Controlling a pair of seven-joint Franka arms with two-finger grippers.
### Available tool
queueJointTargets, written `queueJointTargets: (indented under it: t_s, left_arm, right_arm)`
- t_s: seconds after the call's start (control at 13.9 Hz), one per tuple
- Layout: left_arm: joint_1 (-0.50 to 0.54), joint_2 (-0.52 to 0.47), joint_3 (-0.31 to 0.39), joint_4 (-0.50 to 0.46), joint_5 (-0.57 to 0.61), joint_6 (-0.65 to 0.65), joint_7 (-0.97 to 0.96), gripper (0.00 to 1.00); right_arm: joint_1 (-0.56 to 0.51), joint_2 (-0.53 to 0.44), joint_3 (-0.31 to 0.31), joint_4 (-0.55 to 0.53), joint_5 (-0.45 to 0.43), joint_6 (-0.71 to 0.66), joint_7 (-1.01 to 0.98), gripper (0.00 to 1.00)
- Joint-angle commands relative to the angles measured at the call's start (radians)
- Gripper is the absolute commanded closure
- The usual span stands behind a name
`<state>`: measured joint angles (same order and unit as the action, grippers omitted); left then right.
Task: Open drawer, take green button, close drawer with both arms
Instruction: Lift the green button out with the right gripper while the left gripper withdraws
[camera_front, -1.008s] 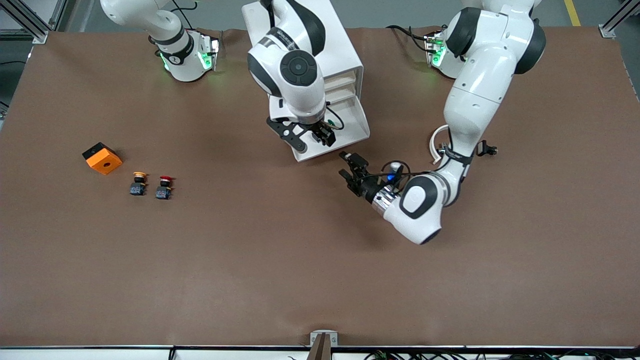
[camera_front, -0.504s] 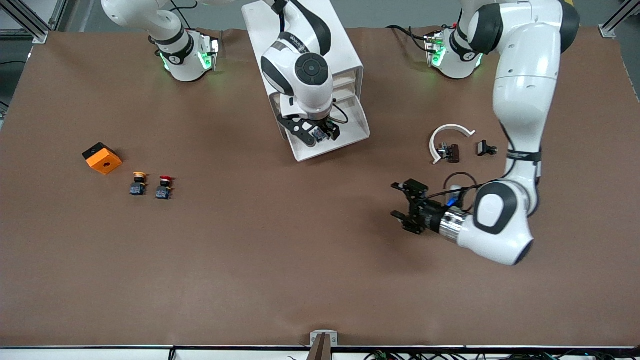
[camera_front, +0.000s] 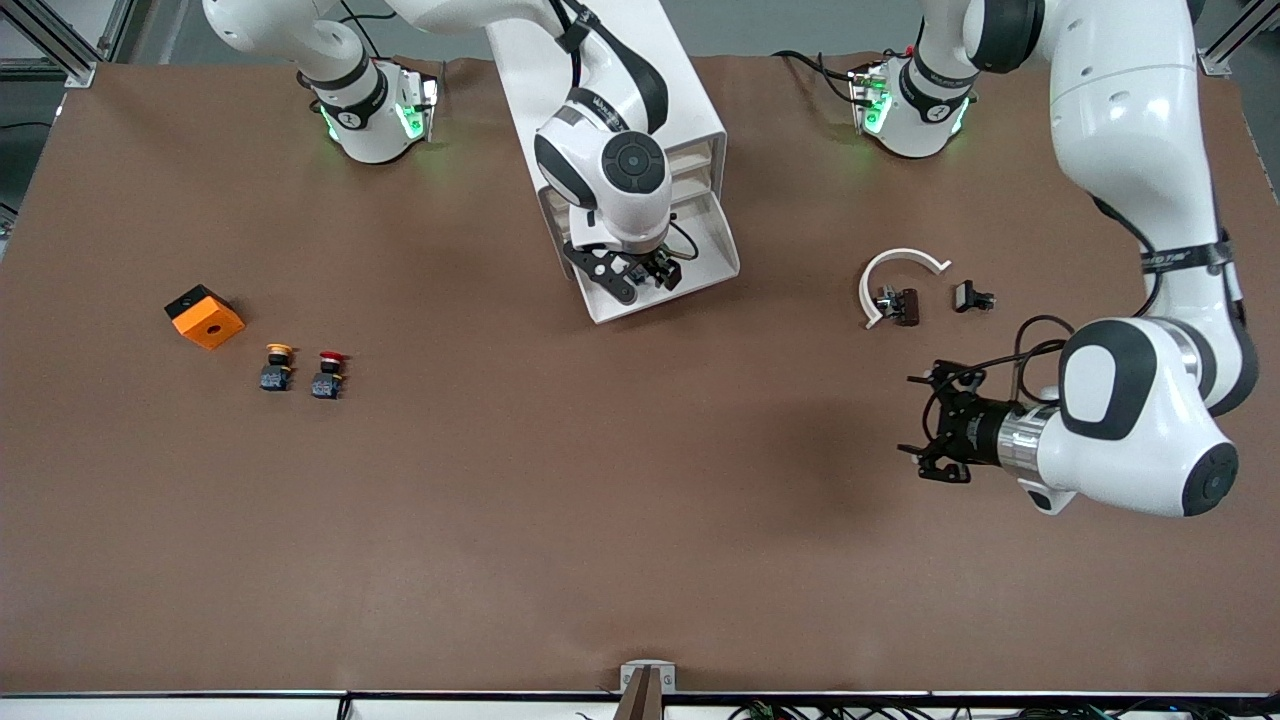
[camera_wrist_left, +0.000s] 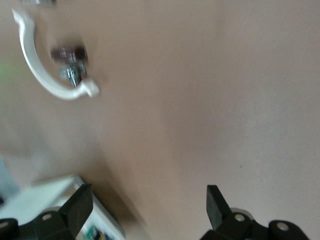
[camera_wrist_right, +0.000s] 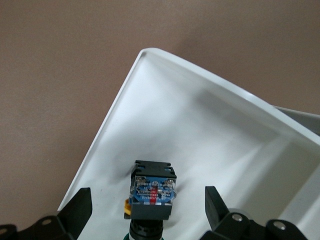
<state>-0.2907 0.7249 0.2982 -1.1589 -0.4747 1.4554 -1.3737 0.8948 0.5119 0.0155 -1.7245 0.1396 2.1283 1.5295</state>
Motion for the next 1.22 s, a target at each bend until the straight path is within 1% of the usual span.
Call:
queueJointTargets:
  t_s: [0.0, 0.07, 0.22, 0.29, 0.36, 0.43, 0.5, 0.58, 0.72, 0.86, 1.01, 1.15]
  left_arm:
    - [-0.034, -0.053, 0.007, -0.021, 0.174, 0.017, 0.183, 0.00]
    - [-0.039, -0.071, 0.009, -0.025, 0.186, 0.017, 0.230, 0.00]
    - [-0.038, -0.076, 0.006, -0.025, 0.200, 0.061, 0.386, 0.00]
    - [-0.039, -0.088, 0.006, -0.025, 0.200, 0.077, 0.484, 0.00]
    - [-0.041, -0.091, 0.006, -0.025, 0.200, 0.097, 0.564, 0.00]
    - [-0.042, -0.094, 0.006, -0.027, 0.202, 0.126, 0.617, 0.00]
    - [-0.053, -0.097, 0.006, -0.027, 0.206, 0.157, 0.693, 0.00]
    - [-0.053, -0.108, 0.006, -0.028, 0.206, 0.171, 0.775, 0.00]
    - [-0.057, -0.130, 0.004, -0.033, 0.225, 0.236, 0.843, 0.00]
    - [-0.085, -0.140, -0.014, -0.064, 0.249, 0.318, 0.889, 0.00]
    - [-0.110, -0.137, -0.019, -0.085, 0.251, 0.347, 0.890, 0.00]
    - [-0.137, -0.146, -0.042, -0.145, 0.237, 0.373, 0.872, 0.00]
  right_arm:
    - [0.016, 0.031, -0.009, 0.008, 0.015, 0.038, 0.008, 0.00]
    - [0.019, 0.036, -0.009, 0.009, 0.015, 0.038, 0.000, 0.00]
    - [0.018, 0.037, -0.009, 0.011, 0.014, 0.038, -0.008, 0.42]
    - [0.018, 0.037, -0.009, 0.011, 0.014, 0.038, -0.009, 0.57]
    - [0.018, 0.037, -0.009, 0.013, 0.012, 0.036, -0.009, 0.65]
    - [0.019, 0.037, -0.009, 0.014, 0.012, 0.036, -0.017, 0.71]
    - [0.019, 0.037, -0.009, 0.014, 0.012, 0.036, -0.022, 0.74]
    - [0.016, 0.037, -0.011, 0.025, 0.012, 0.030, -0.022, 0.74]
    - [-0.008, 0.036, -0.009, 0.046, 0.015, 0.001, -0.020, 0.74]
    - [-0.037, 0.036, -0.009, 0.110, 0.049, -0.098, -0.025, 0.74]
    - [-0.092, 0.034, -0.009, 0.173, 0.103, -0.209, -0.081, 0.74]
    - [-0.166, 0.031, -0.011, 0.253, 0.172, -0.351, -0.136, 0.74]
